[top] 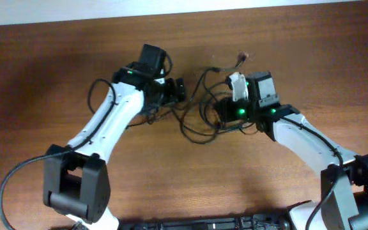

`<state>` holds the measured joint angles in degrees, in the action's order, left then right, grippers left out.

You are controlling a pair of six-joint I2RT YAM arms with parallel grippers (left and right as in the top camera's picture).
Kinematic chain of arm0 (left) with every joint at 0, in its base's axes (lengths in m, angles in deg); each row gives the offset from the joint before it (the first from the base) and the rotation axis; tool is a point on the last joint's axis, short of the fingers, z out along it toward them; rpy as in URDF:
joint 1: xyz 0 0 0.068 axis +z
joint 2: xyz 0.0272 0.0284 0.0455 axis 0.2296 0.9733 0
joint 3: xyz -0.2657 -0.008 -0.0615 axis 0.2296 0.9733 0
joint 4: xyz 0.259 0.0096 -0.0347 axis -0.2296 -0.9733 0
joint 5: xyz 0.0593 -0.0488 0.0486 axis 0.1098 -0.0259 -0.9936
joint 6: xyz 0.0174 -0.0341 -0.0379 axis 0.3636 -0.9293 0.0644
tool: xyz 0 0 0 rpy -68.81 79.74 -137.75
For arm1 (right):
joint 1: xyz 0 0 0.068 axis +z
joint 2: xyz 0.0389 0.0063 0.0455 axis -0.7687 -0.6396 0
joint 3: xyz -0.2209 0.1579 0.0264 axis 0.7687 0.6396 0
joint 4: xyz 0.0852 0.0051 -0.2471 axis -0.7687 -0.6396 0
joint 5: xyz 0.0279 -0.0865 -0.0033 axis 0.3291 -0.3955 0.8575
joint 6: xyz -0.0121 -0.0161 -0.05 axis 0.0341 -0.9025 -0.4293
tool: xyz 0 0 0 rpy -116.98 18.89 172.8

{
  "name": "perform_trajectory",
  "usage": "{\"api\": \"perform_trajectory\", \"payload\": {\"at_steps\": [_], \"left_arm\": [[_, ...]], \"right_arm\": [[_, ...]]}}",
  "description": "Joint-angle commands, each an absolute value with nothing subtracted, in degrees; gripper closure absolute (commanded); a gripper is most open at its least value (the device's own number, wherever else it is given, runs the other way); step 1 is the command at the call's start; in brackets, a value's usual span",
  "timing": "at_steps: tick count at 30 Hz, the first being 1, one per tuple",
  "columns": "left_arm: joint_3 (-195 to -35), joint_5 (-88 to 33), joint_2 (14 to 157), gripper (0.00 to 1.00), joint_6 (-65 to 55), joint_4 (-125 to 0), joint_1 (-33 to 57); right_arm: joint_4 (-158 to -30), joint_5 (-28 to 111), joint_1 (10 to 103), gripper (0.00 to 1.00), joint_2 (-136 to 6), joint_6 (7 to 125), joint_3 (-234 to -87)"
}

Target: Untangle cables

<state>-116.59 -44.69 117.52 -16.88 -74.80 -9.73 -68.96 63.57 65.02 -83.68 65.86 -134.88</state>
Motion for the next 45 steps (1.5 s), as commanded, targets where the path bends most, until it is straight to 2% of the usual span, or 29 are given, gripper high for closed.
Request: {"api": "perform_trajectory", "payload": {"at_steps": [1,6,10,13,17,20,22,25,27,29,31,34,39,42,43,45], "left_arm": [[-117.5,-48.6,118.0,0.01,-17.2,-73.6,-10.8],[-123.4,-47.4,115.9,0.01,-13.2,-75.4,-0.9],[-126.4,-41.0,114.0,0.01,-8.9,-75.9,5.3],[-124.0,-43.6,114.2,0.01,-8.8,-77.5,5.5],[-119.5,-43.7,114.3,0.01,-8.8,-77.2,5.5],[-117.0,-43.6,114.3,0.01,-8.8,-77.0,5.4],[-116.0,-43.6,114.3,0.01,-8.8,-76.8,5.4],[-115.7,-43.6,114.3,0.01,-8.8,-76.6,5.4],[-115.7,-43.6,114.3,0.01,-8.8,-76.7,5.5],[-115.7,-43.6,114.3,0.01,-8.8,-76.9,5.5],[-115.7,-43.6,114.3,0.01,-8.8,-76.9,5.5],[-115.7,-43.6,114.3,0.01,-8.8,-76.9,5.5],[-115.7,-43.6,114.3,0.01,-8.8,-76.9,5.5],[-115.7,-43.6,114.3,0.01,-8.8,-76.9,5.5],[-115.7,-43.6,114.3,0.01,-8.8,-76.9,5.5],[-115.7,-43.6,114.3,0.01,-8.8,-76.9,5.5]], "right_arm": [[-71.7,75.8,65.0,0.96,-83.1,69.4,-143.6],[-84.5,76.7,65.0,0.96,-83.0,69.4,-163.9],[-86.0,75.7,64.8,0.96,-83.0,69.4,-174.9],[-89.2,61.2,62.8,0.96,-83.0,68.1,-177.7],[-90.9,59.2,58.2,0.95,-83.3,64.0,-178.0],[-107.8,43.4,57.5,0.96,-85.5,64.9,-177.7],[-114.7,44.8,58.5,0.95,-88.2,64.9,-176.4],[-115.7,47.0,63.3,0.89,-93.3,62.9,-173.7],[-114.2,40.1,66.4,0.84,-98.0,62.9,-173.6],[-113.2,34.5,67.1,0.48,-100.4,63.0,-173.6],[-112.9,31.0,66.5,0.38,-102.9,63.9,-173.6],[-112.1,29.8,64.0,0.32,-103.0,71.0,-173.6],[-115.5,37.6,61.5,0.32,-103.4,71.1,-171.5],[-106.4,37.5,62.9,0.32,-103.4,70.8,-164.3],[-101.4,37.3,62.9,0.28,-103.4,70.3,-161.7],[-96.2,37.4,62.9,0.27,-103.4,70.3,-159.1]]}}
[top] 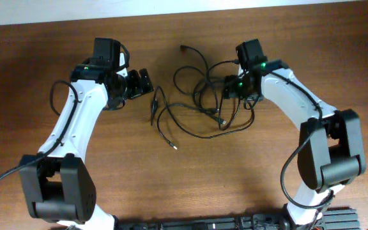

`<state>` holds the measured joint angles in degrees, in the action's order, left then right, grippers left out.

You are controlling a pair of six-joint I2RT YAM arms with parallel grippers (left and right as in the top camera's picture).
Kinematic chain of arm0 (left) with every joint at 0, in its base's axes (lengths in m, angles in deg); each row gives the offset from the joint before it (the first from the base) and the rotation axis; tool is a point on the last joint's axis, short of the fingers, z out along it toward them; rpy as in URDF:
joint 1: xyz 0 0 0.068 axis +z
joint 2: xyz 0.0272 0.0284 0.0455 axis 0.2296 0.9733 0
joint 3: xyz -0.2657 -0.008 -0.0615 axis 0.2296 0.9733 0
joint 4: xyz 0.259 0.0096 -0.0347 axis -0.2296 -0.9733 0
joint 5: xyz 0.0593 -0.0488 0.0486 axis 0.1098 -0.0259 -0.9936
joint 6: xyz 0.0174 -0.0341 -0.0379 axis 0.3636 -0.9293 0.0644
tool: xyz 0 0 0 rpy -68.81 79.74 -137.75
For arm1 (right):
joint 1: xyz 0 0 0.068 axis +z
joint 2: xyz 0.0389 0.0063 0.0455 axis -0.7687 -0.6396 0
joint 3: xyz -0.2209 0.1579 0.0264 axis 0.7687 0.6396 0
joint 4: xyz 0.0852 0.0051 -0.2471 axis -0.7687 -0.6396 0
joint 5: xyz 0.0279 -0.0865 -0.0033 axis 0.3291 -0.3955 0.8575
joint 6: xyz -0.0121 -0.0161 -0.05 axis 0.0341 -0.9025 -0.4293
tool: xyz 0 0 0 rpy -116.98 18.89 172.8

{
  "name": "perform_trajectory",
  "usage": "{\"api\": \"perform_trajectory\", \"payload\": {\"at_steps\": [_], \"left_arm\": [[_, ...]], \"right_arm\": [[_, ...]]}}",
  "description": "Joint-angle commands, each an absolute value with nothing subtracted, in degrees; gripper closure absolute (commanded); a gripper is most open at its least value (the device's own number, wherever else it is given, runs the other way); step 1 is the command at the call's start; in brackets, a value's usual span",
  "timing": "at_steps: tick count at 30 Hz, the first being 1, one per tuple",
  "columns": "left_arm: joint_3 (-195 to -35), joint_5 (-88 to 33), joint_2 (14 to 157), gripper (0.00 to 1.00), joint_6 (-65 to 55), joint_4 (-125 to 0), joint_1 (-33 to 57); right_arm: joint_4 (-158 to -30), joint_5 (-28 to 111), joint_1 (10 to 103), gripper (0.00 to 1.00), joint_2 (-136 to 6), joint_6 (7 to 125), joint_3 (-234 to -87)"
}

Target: Untangle cables

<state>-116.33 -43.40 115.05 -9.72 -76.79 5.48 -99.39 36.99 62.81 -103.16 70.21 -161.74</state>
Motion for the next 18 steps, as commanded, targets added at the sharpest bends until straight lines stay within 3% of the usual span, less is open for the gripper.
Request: {"api": "perform_trajectory", "payload": {"at_steps": [1,6,12,13,15,18], "left_arm": [[-115.7,-43.6,114.3,0.01,-8.8,-76.9,5.5],[-115.7,-43.6,114.3,0.01,-8.8,-76.8,5.5],[-115.7,-43.6,114.3,0.01,-8.8,-76.9,5.5],[-115.7,-43.6,114.3,0.01,-8.8,-76.8,5.5],[-115.7,-42.4,114.3,0.01,-12.1,-74.8,5.5],[-115.7,-23.2,114.3,0.01,-15.0,-63.8,5.2]], "right_arm": [[-94.3,37.5,62.9,0.26,-103.4,70.3,-158.0],[-89.7,38.9,62.7,0.14,-104.2,72.8,-157.4],[-89.9,67.0,54.6,0.11,-104.0,81.5,-157.6],[-90.0,68.6,53.2,0.05,-104.0,81.5,-157.6],[-90.4,68.5,52.0,0.04,-104.0,81.4,-157.6],[-93.7,67.0,52.0,0.02,-104.0,77.5,-157.6]]}}
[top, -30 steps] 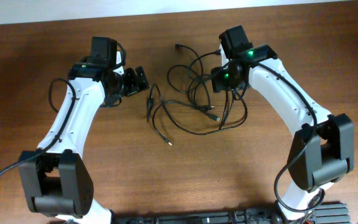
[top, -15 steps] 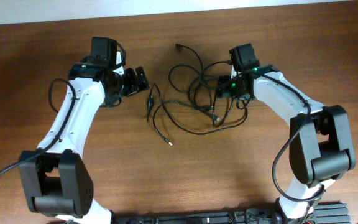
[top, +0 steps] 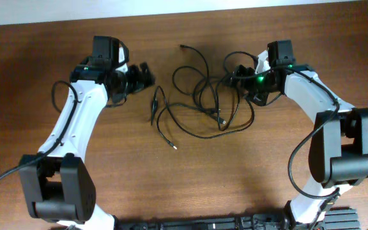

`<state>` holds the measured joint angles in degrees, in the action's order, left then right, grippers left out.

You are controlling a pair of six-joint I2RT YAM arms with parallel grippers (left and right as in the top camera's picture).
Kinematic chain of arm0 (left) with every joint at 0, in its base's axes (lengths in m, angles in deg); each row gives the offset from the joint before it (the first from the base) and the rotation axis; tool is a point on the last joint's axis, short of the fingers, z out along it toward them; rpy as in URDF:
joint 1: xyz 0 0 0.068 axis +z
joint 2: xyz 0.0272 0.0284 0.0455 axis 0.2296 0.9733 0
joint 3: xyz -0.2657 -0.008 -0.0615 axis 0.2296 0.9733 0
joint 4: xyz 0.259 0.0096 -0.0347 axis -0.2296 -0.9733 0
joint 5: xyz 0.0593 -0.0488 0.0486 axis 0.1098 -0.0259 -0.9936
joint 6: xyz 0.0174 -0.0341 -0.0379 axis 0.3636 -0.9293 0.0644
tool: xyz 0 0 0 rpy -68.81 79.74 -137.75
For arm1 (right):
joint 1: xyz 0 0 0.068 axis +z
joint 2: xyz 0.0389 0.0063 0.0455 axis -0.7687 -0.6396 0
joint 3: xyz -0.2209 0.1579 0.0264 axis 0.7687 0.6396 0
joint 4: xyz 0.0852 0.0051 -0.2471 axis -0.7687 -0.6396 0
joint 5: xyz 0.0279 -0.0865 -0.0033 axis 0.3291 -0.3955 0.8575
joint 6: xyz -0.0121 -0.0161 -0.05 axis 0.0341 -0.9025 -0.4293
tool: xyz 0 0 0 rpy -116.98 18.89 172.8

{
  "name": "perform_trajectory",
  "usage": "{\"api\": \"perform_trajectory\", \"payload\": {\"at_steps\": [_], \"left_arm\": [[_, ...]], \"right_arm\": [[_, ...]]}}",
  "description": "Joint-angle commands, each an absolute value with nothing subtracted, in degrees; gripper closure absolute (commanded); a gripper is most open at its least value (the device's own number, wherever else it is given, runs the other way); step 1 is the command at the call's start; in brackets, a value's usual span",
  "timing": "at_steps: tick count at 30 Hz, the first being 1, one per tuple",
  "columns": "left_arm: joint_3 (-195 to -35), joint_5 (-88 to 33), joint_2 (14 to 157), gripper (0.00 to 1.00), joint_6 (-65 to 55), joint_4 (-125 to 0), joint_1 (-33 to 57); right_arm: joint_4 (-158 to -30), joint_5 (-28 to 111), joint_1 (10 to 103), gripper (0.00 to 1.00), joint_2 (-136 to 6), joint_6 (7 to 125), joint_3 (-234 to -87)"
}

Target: Untangle cables

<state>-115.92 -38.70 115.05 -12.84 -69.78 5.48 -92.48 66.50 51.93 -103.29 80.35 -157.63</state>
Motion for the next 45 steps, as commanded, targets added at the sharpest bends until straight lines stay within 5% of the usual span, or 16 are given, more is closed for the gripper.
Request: {"api": "perform_trajectory", "payload": {"at_steps": [1,11,15,18,27,32,34,36,39,45], "left_arm": [[-115.7,-19.2,114.3,0.01,-15.1,-60.0,4.4],[-115.7,-42.9,115.8,0.07,-23.3,-51.7,-13.6],[-115.7,-43.8,124.5,0.39,-27.5,-43.7,-18.7],[-115.7,-41.7,127.9,1.00,-27.5,-40.5,-19.7],[-122.7,-46.2,107.3,1.00,-16.0,-51.9,-16.9],[-122.8,-48.9,106.5,1.00,-16.0,-53.3,-16.6],[-122.8,-50.7,105.8,1.00,-15.1,-53.3,-15.6],[-122.9,-50.7,104.8,1.00,-15.1,-53.3,-13.8],[-124.6,-48.7,101.2,1.00,-10.9,-48.8,-7.2],[-133.3,-54.2,97.9,1.00,-10.5,-45.0,-2.2]], "right_arm": [[-94.1,66.4,52.0,0.01,-104.0,77.0,-157.6],[-108.5,65.8,40.5,0.01,-92.7,66.8,-157.6],[-113.0,62.0,40.5,0.01,-91.8,64.4,-157.6],[-113.3,55.6,40.5,0.01,-91.8,64.4,-157.6],[-107.1,68.5,49.8,0.01,-92.1,64.5,-156.2],[-91.7,47.9,65.4,0.01,-92.2,76.7,-146.5],[-87.7,39.7,69.5,0.59,-92.6,79.8,-142.6],[-86.9,37.3,70.7,0.80,-93.3,80.0,-141.5],[-87.3,34.7,70.8,0.91,-98.6,80.2,-140.7],[-86.3,34.7,70.7,0.93,-102.3,81.9,-140.7]]}}
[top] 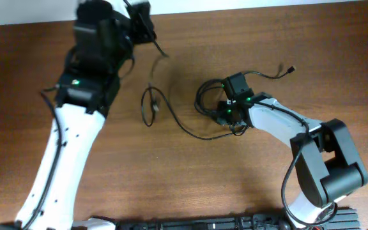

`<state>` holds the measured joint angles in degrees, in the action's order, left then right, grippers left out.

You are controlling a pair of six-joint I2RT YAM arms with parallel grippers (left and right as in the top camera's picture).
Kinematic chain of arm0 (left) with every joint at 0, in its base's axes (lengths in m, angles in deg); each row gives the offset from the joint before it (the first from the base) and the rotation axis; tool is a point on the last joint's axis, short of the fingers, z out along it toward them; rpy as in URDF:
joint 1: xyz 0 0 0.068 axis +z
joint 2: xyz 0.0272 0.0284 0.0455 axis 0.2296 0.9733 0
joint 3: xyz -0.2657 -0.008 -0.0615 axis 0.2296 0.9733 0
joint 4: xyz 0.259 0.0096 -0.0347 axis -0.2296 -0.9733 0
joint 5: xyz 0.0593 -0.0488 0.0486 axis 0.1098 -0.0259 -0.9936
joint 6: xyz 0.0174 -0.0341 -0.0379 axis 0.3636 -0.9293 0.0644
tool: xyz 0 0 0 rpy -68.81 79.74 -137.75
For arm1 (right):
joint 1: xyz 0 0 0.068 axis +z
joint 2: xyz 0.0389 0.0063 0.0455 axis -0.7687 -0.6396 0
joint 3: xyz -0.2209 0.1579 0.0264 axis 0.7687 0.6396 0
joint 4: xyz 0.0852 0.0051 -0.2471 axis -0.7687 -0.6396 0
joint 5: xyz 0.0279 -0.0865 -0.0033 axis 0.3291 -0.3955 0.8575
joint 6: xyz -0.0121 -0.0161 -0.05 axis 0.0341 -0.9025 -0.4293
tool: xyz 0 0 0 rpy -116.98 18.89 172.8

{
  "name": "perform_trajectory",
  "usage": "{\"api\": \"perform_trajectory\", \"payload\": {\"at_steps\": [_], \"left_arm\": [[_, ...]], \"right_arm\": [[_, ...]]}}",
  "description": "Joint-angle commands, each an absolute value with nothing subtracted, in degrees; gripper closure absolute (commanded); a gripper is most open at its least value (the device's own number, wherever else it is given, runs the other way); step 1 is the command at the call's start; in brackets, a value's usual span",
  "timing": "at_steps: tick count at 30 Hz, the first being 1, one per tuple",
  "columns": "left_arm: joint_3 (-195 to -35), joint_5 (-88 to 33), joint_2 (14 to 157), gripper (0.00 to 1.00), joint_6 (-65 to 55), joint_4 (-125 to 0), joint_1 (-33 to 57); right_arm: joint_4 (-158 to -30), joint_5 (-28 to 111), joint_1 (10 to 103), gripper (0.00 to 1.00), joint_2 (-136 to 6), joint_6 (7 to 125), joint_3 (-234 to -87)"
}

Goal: Untangle cables
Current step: 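Carry one separated cable with the left gripper to the table's left side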

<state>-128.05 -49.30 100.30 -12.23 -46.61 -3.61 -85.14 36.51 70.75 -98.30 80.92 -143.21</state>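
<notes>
In the overhead view several thin black cables lie on the wooden table. My left gripper [147, 29] is lifted high toward the camera at the back left. It is shut on one black cable [151, 89], which hangs down from it, makes a small loop [149, 114] and runs right across the table. That strand ends in the cable bundle [208, 96] at centre right. My right gripper [224, 114] is down on this bundle and looks shut on it, its fingers partly hidden by the wrist. A cable end with a plug [291, 67] trails to the right.
The brown table [312, 38] ends at a white strip [248, 5] along the back. A black base bar [203, 223] runs along the front edge. The raised left arm [75, 128] covers much of the left side.
My left gripper has risen from table level to high at the back left, with one cable hanging from it. My right gripper moved forward and left onto the bundle, which is now smaller.
Both grippers first met close together at the tangle in the middle. Then they stood apart, left and right, with the cables spread loosely between them. Now the left holds one cable up high, stretched away from the bundle under the right gripper.
</notes>
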Motion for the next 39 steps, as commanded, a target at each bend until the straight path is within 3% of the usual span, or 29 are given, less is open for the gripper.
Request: {"api": "perform_trajectory", "payload": {"at_steps": [1,4,6,7,9,10,13,15,20,24,29,33,34,35,36,39], "left_arm": [[-134.1,-58.9,97.9,1.00,-10.5,-44.6,-1.7],[-134.1,-72.1,98.5,1.00,-6.1,-43.4,1.4],[-134.1,-73.0,100.0,1.00,-1.6,-43.7,4.9],[-134.1,-73.0,101.3,1.00,-0.8,-44.0,7.5],[-134.1,-73.0,104.5,1.00,-0.8,-44.0,13.0],[-134.1,-73.0,106.5,1.00,-0.8,-44.0,16.1],[-134.1,-73.0,111.9,1.00,3.8,-40.9,22.8],[-134.1,-73.0,116.9,1.00,13.5,-35.3,26.3],[-134.1,-73.0,127.8,1.00,24.3,-20.5,32.0],[-134.1,-72.1,138.0,0.99,23.9,-12.5,36.1],[-134.1,-69.5,149.9,0.98,8.2,-21.5,38.3],[-134.7,-70.0,151.1,0.95,6.7,-24.8,38.9],[-136.3,-70.0,150.7,0.89,6.7,-26.9,39.1],[-138.8,-69.8,150.3,0.61,6.4,-30.8,39.4],[-142.9,-69.0,149.6,0.01,4.6,-37.0,39.8],[-157.0,-65.7,146.4,0.01,3.6,-52.5,40.5]], "right_arm": [[-86.3,34.7,70.7,0.92,-102.3,81.9,-140.7],[-86.3,34.7,70.7,0.89,-102.3,81.9,-140.7],[-86.3,34.7,70.7,0.78,-102.3,81.9,-140.7],[-86.3,34.7,70.7,0.55,-102.3,81.9,-140.7],[-86.3,34.6,70.7,0.30,-102.3,81.9,-140.7],[-86.2,34.6,70.7,0.01,-102.3,81.9,-140.7],[-85.9,34.6,70.7,0.01,-102.3,81.8,-140.7],[-85.7,34.7,70.7,0.01,-102.3,81.9,-140.7],[-85.4,34.7,70.7,0.01,-102.3,81.9,-140.7],[-85.4,34.7,70.7,0.01,-102.3,81.8,-140.7],[-85.4,34.7,70.7,0.01,-102.3,81.9,-140.7],[-85.4,34.7,70.7,0.01,-102.3,81.9,-140.7],[-85.4,34.7,70.7,0.01,-102.3,81.9,-140.7],[-85.4,34.7,70.7,0.01,-102.3,81.9,-140.7],[-85.4,34.7,70.7,0.01,-102.3,81.9,-140.7],[-85.4,34.7,70.7,0.02,-102.3,81.9,-140.7]]}}
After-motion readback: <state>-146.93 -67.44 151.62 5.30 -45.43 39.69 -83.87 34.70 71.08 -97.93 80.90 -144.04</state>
